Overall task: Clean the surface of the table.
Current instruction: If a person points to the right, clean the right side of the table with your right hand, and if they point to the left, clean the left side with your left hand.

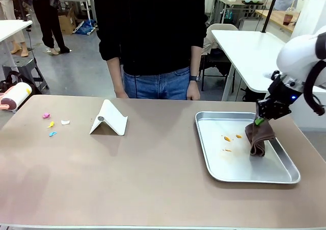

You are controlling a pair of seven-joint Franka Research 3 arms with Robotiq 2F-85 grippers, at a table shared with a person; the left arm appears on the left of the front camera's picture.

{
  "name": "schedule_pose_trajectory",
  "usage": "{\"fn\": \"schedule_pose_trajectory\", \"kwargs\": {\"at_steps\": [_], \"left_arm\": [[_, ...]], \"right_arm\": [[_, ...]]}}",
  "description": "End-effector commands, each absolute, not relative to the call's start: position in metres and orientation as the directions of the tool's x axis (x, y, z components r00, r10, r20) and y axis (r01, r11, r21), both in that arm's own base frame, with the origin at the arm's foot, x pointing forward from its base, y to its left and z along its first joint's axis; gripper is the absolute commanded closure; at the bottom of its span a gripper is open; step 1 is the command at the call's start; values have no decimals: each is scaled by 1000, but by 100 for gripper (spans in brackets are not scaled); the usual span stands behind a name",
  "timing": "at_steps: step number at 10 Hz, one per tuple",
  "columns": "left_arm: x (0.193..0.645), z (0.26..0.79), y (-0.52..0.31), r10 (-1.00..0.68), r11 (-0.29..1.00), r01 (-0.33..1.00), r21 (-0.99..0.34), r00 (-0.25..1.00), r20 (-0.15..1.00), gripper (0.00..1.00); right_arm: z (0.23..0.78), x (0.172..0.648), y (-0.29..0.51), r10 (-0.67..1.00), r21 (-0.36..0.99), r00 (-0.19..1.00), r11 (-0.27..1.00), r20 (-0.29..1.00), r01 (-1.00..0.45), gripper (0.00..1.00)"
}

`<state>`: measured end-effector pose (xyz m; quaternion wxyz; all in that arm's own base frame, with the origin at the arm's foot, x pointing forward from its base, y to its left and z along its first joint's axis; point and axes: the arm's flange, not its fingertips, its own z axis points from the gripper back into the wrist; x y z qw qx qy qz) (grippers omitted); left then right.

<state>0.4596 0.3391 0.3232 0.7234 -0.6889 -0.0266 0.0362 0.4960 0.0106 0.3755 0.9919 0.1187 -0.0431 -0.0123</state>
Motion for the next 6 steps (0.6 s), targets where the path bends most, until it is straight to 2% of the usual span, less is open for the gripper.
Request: {"fn": "schedule_pose_trajectory", "kwargs": {"at_steps": [1, 6], "left_arm": [[457, 327, 339, 87, 45, -2, -999, 996, 2, 100], [457, 327, 339, 87, 45, -2, -999, 996, 2, 100]], "right_arm": [[367, 516, 31, -18, 226, 998, 974, 67, 2, 91], [330, 539, 75, 110, 244, 993, 965, -32, -99, 91]]}}
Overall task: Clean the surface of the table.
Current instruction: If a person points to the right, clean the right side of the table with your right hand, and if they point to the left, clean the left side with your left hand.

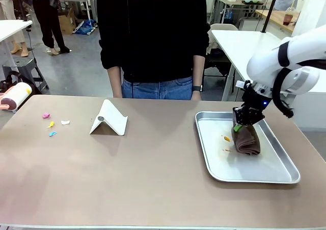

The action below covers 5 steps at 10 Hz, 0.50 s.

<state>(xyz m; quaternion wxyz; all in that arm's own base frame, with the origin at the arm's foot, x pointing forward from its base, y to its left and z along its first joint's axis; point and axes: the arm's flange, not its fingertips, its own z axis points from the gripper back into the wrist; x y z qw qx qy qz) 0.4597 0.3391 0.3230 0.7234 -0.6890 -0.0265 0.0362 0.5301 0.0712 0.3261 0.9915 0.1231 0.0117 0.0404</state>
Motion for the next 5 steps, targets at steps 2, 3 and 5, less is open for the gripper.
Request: {"fn": "schedule_pose_trajectory", "kwargs": {"at_steps": [2, 3, 5], "left_arm": [[457, 327, 339, 87, 45, -2, -999, 996, 2, 100], [457, 327, 339, 87, 45, -2, -999, 996, 2, 100], [457, 327, 339, 87, 45, -2, -999, 996, 2, 100]], "right_arm": [[324, 539, 92, 172, 250, 984, 956, -51, -154, 91], [323, 537, 98, 199, 259, 979, 949, -54, -179, 91], [320, 531, 111, 251, 275, 966, 935, -62, -225, 91]]}}
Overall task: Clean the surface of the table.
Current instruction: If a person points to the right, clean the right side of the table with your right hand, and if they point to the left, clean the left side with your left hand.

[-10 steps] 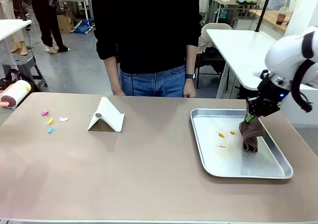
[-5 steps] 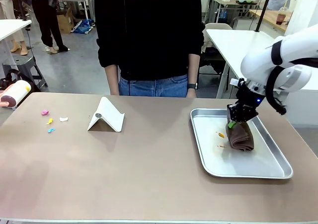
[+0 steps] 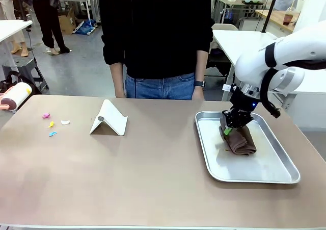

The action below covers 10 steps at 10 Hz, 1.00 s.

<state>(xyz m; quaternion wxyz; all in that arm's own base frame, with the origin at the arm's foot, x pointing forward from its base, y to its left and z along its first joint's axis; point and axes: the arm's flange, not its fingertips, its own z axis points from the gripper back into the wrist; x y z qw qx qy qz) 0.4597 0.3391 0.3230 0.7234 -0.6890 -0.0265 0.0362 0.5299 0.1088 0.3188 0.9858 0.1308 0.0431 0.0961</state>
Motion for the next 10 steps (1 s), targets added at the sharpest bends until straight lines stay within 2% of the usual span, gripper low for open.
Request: {"fn": "schedule_pose_trajectory", "kwargs": {"at_steps": [1, 5, 7, 10], "left_arm": [[457, 327, 339, 87, 45, -2, -999, 996, 2, 100], [457, 327, 339, 87, 45, -2, -999, 996, 2, 100], [457, 327, 339, 87, 45, -2, -999, 996, 2, 100], [457, 327, 339, 87, 45, -2, -999, 996, 2, 100]], "right_arm": [[318, 527, 119, 273, 280, 959, 928, -69, -244, 91], [325, 501, 136, 358, 265, 933, 904, -39, -336, 91], [328, 480, 145, 458, 191, 889, 873, -8, -448, 91], [325, 468, 152, 513, 108, 858, 852, 22, -512, 91]]}}
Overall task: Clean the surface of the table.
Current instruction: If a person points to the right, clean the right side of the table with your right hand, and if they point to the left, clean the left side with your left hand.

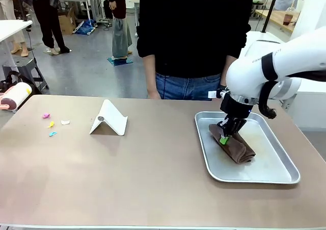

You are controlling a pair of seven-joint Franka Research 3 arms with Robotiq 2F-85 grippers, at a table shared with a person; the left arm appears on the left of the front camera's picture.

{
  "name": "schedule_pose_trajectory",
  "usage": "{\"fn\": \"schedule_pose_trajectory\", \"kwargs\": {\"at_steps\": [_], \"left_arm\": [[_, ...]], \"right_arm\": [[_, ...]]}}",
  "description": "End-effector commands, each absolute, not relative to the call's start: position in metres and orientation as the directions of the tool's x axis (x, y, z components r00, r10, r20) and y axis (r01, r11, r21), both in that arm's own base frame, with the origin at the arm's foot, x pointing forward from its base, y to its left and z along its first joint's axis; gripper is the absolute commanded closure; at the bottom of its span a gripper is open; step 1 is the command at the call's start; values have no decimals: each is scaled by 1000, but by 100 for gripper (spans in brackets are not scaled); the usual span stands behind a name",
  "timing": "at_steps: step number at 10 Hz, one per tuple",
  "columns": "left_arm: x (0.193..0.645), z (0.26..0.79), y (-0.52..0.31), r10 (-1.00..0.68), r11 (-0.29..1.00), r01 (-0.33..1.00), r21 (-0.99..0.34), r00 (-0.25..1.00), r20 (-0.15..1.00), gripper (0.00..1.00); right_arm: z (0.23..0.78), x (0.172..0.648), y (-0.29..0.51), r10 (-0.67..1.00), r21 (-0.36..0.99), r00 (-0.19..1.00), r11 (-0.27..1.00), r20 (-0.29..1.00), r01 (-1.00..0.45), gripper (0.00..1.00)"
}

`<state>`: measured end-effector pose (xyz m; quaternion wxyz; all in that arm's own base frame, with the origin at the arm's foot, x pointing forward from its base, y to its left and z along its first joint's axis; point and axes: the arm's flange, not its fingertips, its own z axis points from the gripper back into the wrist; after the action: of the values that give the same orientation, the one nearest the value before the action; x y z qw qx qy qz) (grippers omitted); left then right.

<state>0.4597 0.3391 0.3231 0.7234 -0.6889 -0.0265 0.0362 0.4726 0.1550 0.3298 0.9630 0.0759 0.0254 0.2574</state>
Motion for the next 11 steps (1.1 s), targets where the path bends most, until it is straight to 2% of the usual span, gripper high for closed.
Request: {"fn": "schedule_pose_trajectory", "kwargs": {"at_steps": [1, 5, 11], "left_arm": [[457, 327, 339, 87, 45, -2, -999, 996, 2, 100], [457, 327, 339, 87, 45, -2, -999, 996, 2, 100], [457, 327, 339, 87, 45, -2, -999, 996, 2, 100]], "right_arm": [[319, 464, 155, 561, 87, 828, 824, 9, -559, 91], [299, 464, 158, 597, 73, 801, 802, -53, -593, 91], [301, 487, 116, 402, 79, 915, 913, -18, -400, 91]]}}
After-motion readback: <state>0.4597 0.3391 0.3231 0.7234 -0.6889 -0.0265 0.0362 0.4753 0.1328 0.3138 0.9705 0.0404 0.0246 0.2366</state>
